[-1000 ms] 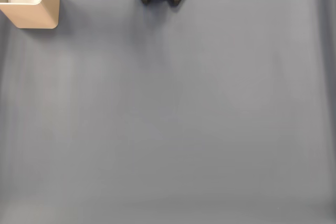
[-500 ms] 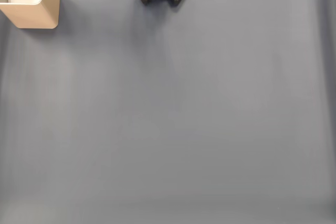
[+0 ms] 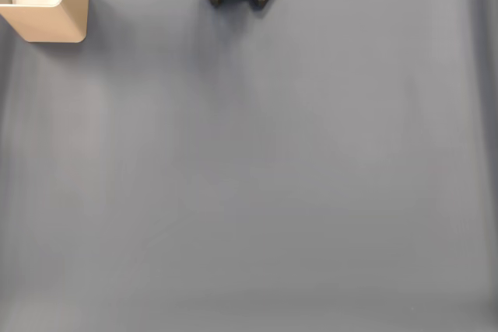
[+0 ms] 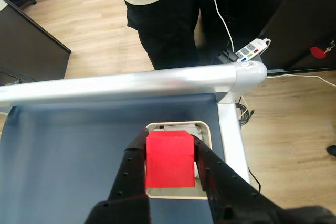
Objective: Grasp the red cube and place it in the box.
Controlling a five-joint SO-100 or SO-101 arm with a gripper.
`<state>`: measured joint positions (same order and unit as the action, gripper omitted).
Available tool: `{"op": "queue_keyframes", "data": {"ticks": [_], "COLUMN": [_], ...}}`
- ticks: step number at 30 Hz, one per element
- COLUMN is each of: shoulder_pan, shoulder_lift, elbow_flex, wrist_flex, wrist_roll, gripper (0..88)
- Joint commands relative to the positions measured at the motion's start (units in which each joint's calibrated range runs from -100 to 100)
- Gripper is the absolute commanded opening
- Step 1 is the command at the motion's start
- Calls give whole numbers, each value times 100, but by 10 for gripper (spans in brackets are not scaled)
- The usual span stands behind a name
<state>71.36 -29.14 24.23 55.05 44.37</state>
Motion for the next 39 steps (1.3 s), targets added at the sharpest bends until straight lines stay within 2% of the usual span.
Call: {"op": "queue_keyframes", "data": {"ticks": [1,39], "shoulder_pan": [8,193], "shoulder_lift": [-163,-206], "elbow_flex": [-142,341], "wrist_flex": [-136,-456], "wrist_roll": [49,337], "gripper": [48,54]}}
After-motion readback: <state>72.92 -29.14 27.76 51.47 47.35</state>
